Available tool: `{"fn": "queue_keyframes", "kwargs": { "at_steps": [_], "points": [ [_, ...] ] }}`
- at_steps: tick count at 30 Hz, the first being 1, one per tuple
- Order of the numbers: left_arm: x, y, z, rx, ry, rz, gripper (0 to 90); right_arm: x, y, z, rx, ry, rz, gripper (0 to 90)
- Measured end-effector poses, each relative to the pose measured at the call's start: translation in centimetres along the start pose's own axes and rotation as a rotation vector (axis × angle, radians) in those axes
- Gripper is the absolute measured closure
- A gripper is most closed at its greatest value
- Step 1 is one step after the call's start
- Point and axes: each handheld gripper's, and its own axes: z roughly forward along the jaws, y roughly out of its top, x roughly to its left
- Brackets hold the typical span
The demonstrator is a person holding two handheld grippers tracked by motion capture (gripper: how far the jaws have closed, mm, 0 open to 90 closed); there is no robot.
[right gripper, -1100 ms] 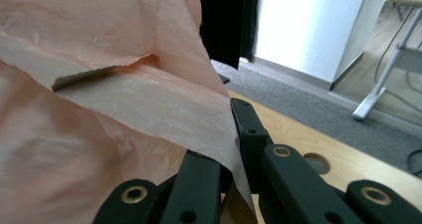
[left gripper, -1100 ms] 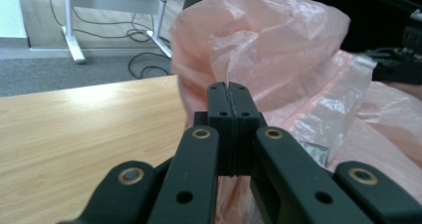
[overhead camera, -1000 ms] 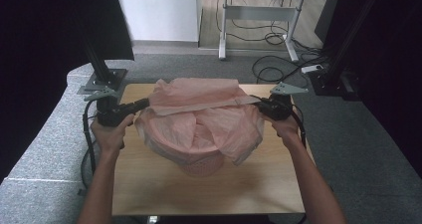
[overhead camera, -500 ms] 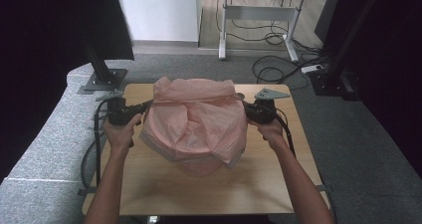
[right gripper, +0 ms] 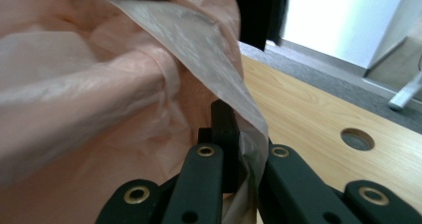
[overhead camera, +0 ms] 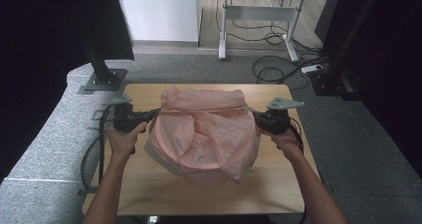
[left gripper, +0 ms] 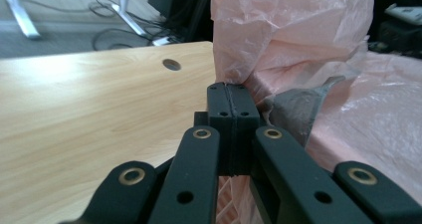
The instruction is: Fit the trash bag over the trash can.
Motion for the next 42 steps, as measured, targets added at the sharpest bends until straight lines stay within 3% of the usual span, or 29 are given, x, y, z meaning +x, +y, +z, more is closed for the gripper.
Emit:
{"fn": "queue_keyframes", "kwargs": {
  "at_steps": [8,12,14,15,17,19,23,25,29,30,35,39,42],
  "points": [
    [1.0,0.5,1.4,0.08,0.029,-0.045,90.0,0.2,1.1,2.8,0.101,-0.033,0.006,89.4],
    [1.4,0.5,1.5,0.088,0.04,-0.062,90.0,-0.4,1.1,3.3,0.106,-0.031,0.051,89.4],
    [1.6,0.2,1.9,0.16,0.125,-0.031,90.0,-0.7,1.0,3.5,0.109,-0.032,0.068,89.3],
    [1.7,0.0,2.1,0.174,0.127,-0.033,90.0,-0.8,0.8,3.6,0.125,-0.044,0.067,89.4],
    [2.3,-0.6,2.1,0.144,0.083,-0.071,90.0,-1.1,0.5,3.8,0.136,-0.053,0.073,89.4],
    [2.6,-0.8,1.5,0.097,0.054,-0.091,90.0,-1.0,0.2,3.8,0.105,-0.046,0.086,89.2],
    [1.8,-0.1,-0.4,0.024,0.055,-0.04,89.9,-0.8,0.4,3.3,0.082,-0.086,0.073,87.1],
    [1.1,0.3,-1.7,-0.016,0.075,-0.008,88.5,-0.9,0.6,2.6,0.061,-0.094,0.07,85.9],
    [-0.2,0.7,-4.1,-0.092,0.077,0.051,74.5,-1.1,0.9,1.4,0.03,-0.096,0.072,82.5],
    [-0.5,0.7,-4.5,-0.102,0.06,0.061,71.0,-1.1,1.0,1.2,0.031,-0.093,0.07,82.3],
    [-1.6,0.2,-5.7,-0.085,-0.004,0.08,50.7,-0.9,1.0,0.8,0.032,-0.092,0.057,80.7],
    [-1.3,0.6,-4.4,-0.062,-0.019,0.048,40.2,-0.7,1.4,0.7,0.022,-0.094,0.049,79.7],
    [-0.8,2.0,-3.1,-0.065,-0.041,0.038,37.2,-0.6,1.8,0.8,0.018,-0.094,0.041,78.9]
  ]
}}
